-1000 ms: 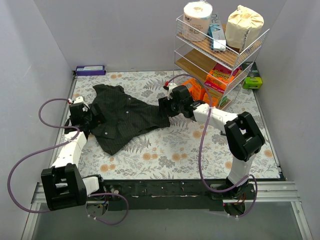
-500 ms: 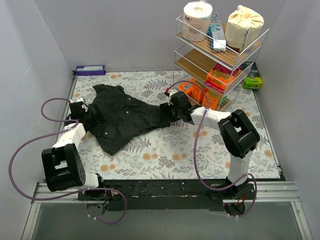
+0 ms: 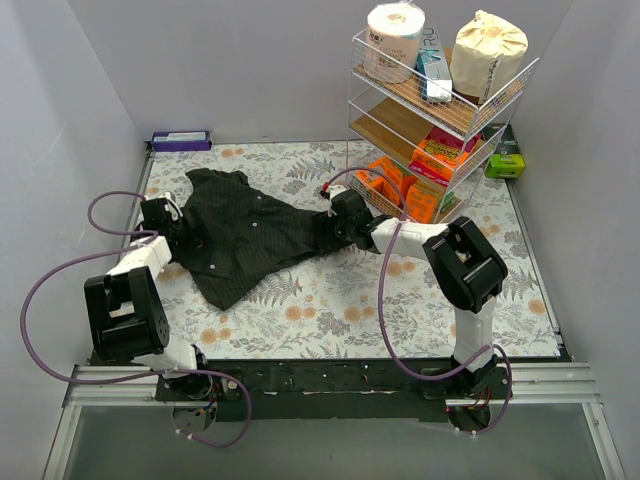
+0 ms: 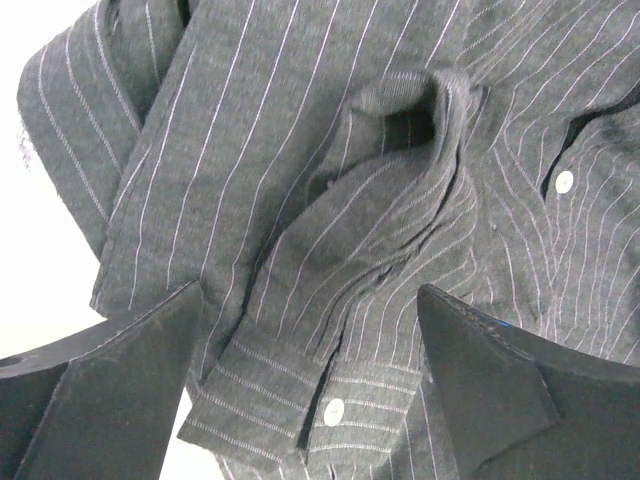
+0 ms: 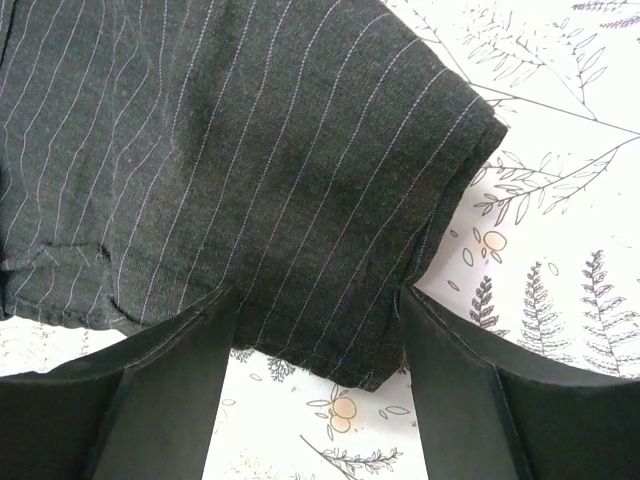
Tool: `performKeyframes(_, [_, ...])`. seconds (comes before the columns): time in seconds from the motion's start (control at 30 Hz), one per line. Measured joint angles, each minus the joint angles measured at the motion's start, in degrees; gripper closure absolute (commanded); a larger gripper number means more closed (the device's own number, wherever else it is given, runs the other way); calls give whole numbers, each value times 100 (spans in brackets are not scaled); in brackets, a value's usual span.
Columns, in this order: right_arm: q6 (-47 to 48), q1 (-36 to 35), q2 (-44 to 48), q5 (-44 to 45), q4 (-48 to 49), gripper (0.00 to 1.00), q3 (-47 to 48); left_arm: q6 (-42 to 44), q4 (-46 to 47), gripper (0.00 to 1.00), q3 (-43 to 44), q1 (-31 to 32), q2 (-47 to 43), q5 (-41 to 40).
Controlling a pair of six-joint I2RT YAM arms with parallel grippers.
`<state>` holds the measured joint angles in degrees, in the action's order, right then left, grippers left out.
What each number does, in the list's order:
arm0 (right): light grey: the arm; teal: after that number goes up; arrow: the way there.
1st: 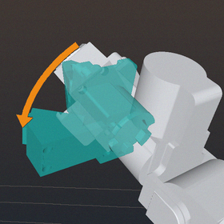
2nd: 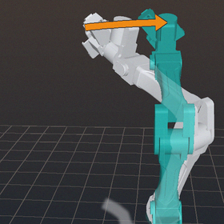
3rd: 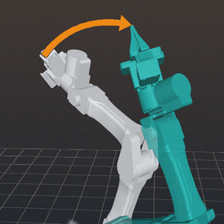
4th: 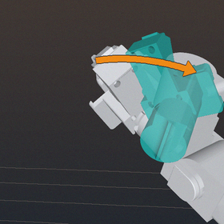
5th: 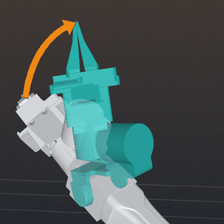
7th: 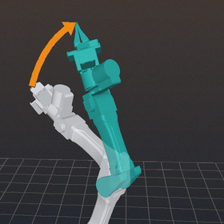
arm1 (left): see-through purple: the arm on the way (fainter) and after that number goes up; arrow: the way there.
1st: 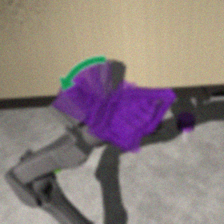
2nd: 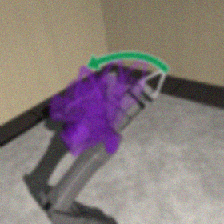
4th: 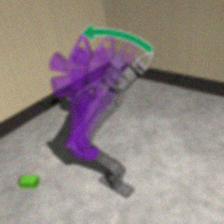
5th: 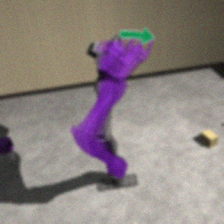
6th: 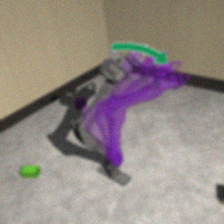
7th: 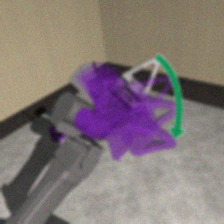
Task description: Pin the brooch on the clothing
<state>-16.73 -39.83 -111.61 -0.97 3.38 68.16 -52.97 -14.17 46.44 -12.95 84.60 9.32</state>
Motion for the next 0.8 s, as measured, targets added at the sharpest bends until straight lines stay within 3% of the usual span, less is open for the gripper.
performKeyframes(0.2, [-70, -4, -50, 254, 90, 26, 31, 24, 125, 23, 409, 0, 610, 195])
performKeyframes(0.47, [-105, -4, -48, 599, 295, 20, -55, 35, 144, 23, 605, 0, 966, 402])
performKeyframes(0.73, [52, -2, -323, 702, 232, 20, 330, 66, 177, 55, 608, -7, 966, 568])
performKeyframes(0.8, [72, -2, -420, 675, 229, 27, 457, 63, 184, 58, 608, -7, 966, 619])
